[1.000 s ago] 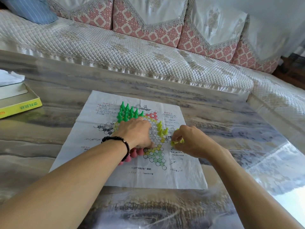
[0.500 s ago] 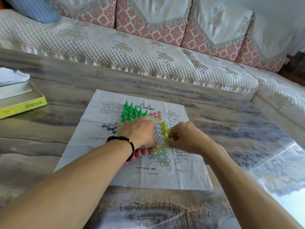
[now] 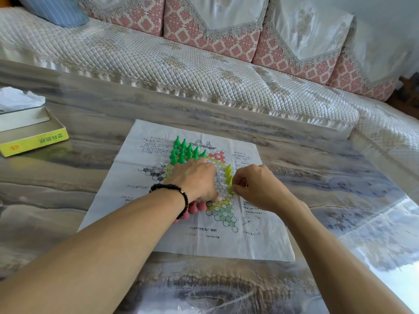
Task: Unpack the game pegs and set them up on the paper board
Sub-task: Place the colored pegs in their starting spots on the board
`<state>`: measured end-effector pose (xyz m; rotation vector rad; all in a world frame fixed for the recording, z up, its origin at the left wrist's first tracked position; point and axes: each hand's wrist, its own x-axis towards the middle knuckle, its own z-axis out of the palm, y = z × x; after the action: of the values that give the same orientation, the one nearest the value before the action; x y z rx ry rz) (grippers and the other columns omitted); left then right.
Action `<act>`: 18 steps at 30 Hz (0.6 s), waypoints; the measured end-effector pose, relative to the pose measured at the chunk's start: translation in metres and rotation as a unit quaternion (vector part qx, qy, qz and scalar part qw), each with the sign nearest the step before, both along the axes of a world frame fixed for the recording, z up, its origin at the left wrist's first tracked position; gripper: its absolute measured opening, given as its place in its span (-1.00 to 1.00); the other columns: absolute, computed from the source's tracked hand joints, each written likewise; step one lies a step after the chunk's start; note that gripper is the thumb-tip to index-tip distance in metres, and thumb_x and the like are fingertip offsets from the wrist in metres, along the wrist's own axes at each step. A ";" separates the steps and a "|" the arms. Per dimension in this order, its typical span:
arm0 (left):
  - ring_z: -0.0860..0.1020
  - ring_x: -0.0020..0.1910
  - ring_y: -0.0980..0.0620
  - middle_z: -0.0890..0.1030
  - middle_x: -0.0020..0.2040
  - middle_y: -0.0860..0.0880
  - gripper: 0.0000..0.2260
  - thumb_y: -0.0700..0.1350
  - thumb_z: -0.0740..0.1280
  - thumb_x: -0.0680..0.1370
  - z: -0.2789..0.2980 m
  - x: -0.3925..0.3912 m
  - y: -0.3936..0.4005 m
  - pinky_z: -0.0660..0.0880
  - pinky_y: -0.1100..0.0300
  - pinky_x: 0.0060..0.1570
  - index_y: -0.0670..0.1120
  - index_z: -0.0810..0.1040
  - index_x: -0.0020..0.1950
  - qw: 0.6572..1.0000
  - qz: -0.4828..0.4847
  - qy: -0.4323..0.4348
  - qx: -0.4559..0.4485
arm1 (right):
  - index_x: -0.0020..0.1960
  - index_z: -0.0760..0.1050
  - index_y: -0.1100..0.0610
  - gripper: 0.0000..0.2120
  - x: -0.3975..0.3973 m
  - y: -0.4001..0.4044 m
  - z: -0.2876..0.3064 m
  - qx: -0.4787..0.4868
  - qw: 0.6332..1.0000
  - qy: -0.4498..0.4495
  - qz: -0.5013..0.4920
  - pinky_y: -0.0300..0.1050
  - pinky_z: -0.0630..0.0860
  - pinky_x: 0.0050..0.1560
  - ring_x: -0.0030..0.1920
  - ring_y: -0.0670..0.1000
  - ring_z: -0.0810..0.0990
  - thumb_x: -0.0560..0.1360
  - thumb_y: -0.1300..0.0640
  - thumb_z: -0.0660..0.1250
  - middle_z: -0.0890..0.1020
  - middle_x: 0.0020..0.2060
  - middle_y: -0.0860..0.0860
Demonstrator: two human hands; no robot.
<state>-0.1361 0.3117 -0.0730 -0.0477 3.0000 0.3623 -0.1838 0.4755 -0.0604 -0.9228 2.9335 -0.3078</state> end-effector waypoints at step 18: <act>0.60 -0.08 0.05 0.55 0.13 0.04 -0.50 0.28 0.42 0.41 0.000 0.001 0.000 0.49 0.12 -0.19 0.02 0.55 0.22 1.000 -0.003 -0.001 0.003 | -0.14 0.63 0.08 -0.86 -0.001 0.023 0.021 -0.039 0.997 0.031 -0.053 -0.02 0.59 -0.17 -0.25 -0.05 0.60 0.50 0.06 0.33 0.64 -0.30 -0.07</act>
<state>-0.1354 0.3114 -0.0732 -0.0386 2.9964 0.3718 -0.1844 0.4990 -0.0394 -0.8012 3.0533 -0.4103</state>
